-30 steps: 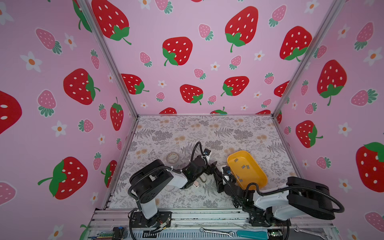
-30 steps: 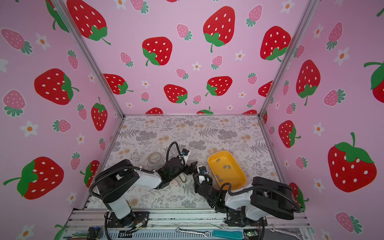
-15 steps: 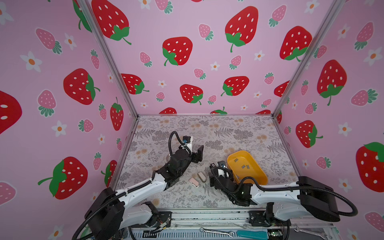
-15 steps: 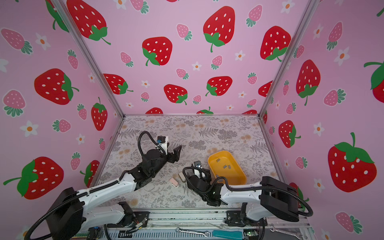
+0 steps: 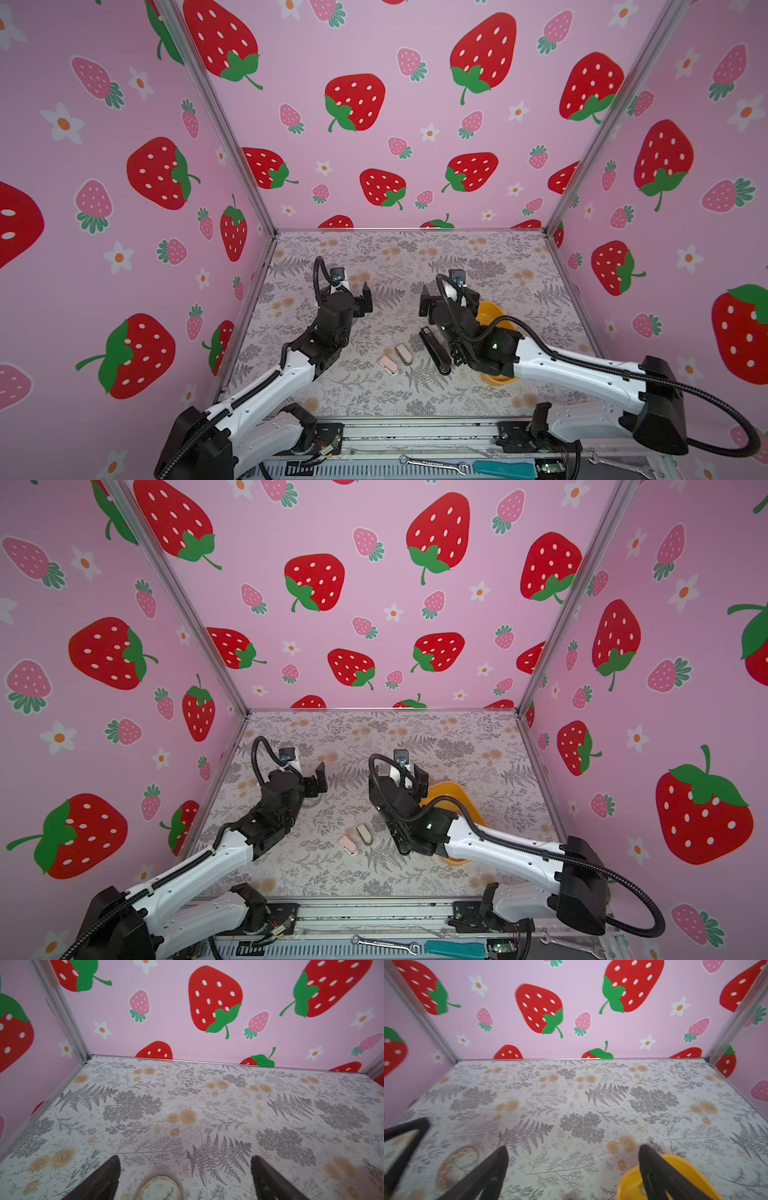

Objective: Load the staples into the stapler

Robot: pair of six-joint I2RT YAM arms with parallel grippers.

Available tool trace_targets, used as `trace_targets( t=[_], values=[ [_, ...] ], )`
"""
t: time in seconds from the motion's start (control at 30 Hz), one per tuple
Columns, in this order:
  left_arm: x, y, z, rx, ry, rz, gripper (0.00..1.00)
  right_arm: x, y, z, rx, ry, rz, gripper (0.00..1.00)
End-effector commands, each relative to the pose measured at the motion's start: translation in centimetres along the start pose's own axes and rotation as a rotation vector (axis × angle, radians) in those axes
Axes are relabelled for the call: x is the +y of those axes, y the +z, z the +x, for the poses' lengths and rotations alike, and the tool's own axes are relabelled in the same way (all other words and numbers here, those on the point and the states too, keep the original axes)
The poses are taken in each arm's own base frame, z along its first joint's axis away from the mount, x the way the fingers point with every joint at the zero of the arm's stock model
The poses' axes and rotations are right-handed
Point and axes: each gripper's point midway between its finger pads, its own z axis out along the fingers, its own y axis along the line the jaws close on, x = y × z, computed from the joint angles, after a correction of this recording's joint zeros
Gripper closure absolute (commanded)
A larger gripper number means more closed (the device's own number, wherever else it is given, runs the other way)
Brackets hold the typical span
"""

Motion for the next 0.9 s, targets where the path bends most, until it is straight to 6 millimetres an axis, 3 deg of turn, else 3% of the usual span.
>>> trace_targets(
  t=[0.0, 0.1, 0.23, 0.4, 0.5, 0.7, 0.87],
  values=[
    [4.1, 0.0, -1.2, -0.015, -0.082, -0.124, 0.01, -9.4, 4.7, 2.1, 0.073, -0.047, 0.227, 0.01],
    [8.5, -0.4, -1.3, -0.059, -0.184, -0.247, 0.01, -17.4, 6.1, 3.8, 0.078, 0.003, 0.377, 0.01],
    [13.2, -1.0, -0.2, -0.101, -0.198, -0.42, 0.01, -26.1, 5.6, 7.0, 0.108, 0.142, 0.543, 0.01],
    [16.3, -0.5, 3.4, -0.073, -0.045, -0.593, 0.01, -31.7, 6.0, 12.4, 0.237, 0.298, 0.67, 0.01],
    [17.1, 0.5, 4.7, -0.109, -0.088, -0.591, 0.01, -31.8, 6.6, 15.2, 0.34, 0.359, 0.649, 0.01],
    [18.8, 3.7, 7.3, 0.031, -0.097, -0.653, 0.01, -29.1, 7.0, 17.6, 0.358, 0.485, 0.483, 0.01],
    [19.4, 3.9, 7.7, 0.036, -0.131, -0.662, 0.01, -26.2, 8.7, 19.7, 0.454, 0.568, 0.338, 0.0]
  ],
)
